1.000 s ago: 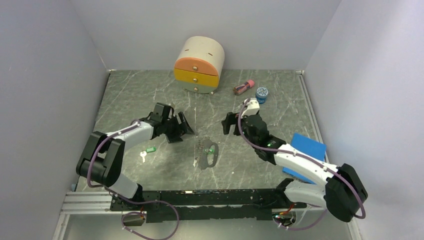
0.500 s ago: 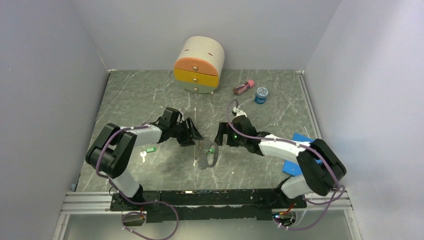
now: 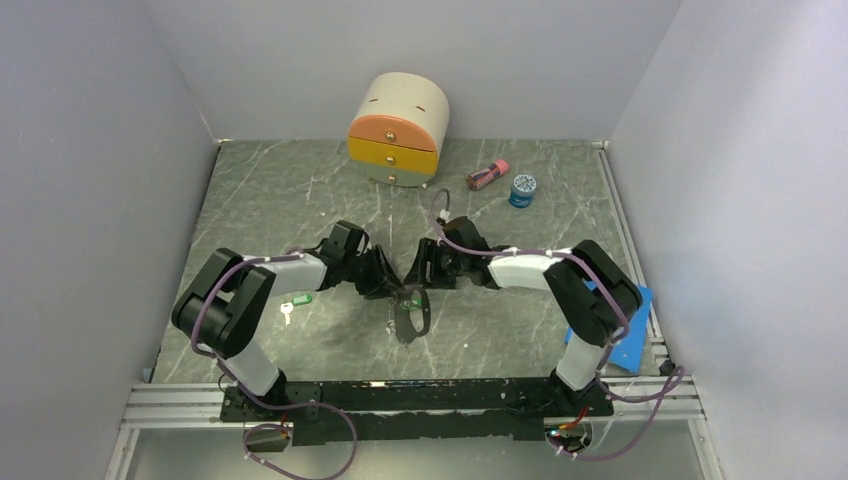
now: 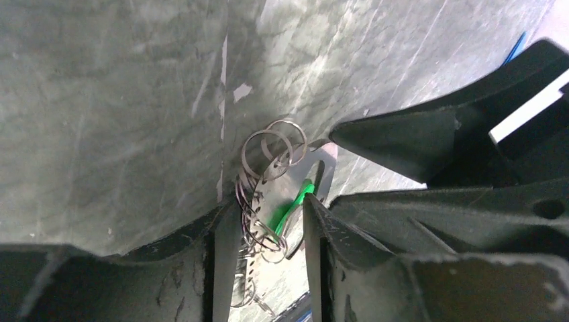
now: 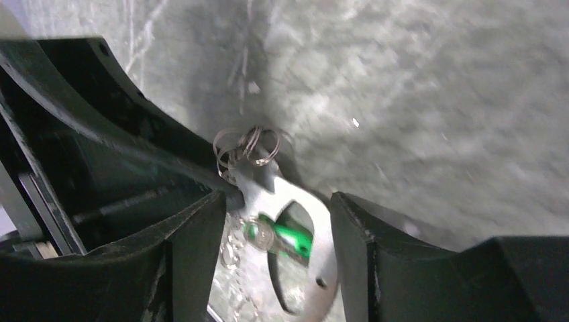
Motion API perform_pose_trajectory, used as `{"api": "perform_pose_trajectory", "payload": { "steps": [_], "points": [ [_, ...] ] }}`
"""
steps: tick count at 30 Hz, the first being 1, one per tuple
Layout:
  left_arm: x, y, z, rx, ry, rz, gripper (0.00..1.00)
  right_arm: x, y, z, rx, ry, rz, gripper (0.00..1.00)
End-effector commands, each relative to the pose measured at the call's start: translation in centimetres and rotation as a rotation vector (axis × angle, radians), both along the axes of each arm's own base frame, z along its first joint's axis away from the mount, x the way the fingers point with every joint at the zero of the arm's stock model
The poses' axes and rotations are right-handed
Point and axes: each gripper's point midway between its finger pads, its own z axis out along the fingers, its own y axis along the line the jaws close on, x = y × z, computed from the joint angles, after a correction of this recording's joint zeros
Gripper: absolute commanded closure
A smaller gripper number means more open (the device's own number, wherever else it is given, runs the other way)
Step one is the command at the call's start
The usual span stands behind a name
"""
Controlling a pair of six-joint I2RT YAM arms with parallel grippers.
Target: Put the keys on the keyring
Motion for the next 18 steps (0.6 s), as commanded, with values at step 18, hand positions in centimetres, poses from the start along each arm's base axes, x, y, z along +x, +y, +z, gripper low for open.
{"api": "perform_pose_trajectory", "payload": {
  "steps": [18],
  "points": [
    [-3.0, 6.0, 1.5, 0.361, -0.106, -0.008, 0.31, 3.1, 0.9, 1.3, -0.117, -0.083, 0.167, 0.34]
  ]
}}
